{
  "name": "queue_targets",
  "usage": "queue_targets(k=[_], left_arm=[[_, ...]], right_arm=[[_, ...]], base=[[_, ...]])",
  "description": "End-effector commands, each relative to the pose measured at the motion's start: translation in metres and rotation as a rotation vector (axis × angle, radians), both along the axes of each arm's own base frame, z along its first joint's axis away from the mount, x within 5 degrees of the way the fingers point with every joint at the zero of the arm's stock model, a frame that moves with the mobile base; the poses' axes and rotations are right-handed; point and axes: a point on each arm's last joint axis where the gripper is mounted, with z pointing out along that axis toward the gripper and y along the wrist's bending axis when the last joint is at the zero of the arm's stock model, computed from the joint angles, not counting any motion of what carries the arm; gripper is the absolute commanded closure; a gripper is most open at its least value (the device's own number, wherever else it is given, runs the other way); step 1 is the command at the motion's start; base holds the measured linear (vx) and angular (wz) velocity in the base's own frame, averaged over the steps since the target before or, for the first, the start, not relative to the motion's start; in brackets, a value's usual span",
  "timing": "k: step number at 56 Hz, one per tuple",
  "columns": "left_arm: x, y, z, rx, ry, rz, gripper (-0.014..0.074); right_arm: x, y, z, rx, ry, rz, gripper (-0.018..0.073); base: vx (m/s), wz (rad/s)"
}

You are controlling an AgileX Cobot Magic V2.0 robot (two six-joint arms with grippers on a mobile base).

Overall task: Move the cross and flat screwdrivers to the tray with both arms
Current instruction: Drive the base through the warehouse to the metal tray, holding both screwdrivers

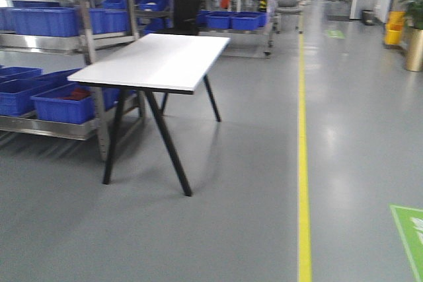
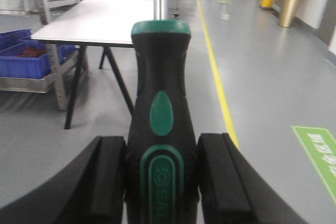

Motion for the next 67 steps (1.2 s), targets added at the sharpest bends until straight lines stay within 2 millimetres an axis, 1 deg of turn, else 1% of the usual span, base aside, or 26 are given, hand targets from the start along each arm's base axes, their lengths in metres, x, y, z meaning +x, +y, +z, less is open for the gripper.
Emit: queue_targets(k=[1, 16, 49, 67], left_arm=[[0.0001, -0.0006, 0.0151, -0.029, -0.108, -0.006, 0.0596], [0.0001, -0.0006, 0.0151, -0.029, -0.108, -0.006, 0.0596], [0.0001, -0.0006, 0.0151, -0.029, -0.108, -0.006, 0.0596], [0.0001, -0.0006, 0.0151, -0.029, -0.108, -0.006, 0.0596]], right_arm=[[0.0006, -0.0017, 0.0159, 0.026, -0.108, -0.022, 0.0567], [0.0006, -0.0017, 0.0159, 0.026, -0.109, -0.022, 0.0567], [0.0006, -0.0018, 0.0159, 0.025, -0.109, -0.022, 0.0567], [0.0006, -0.0018, 0.0160, 0.025, -0.110, -0.022, 0.0567]], base=[[0.49, 0.46], [0.49, 0.59], [0.51, 0.76], [0.53, 0.58]])
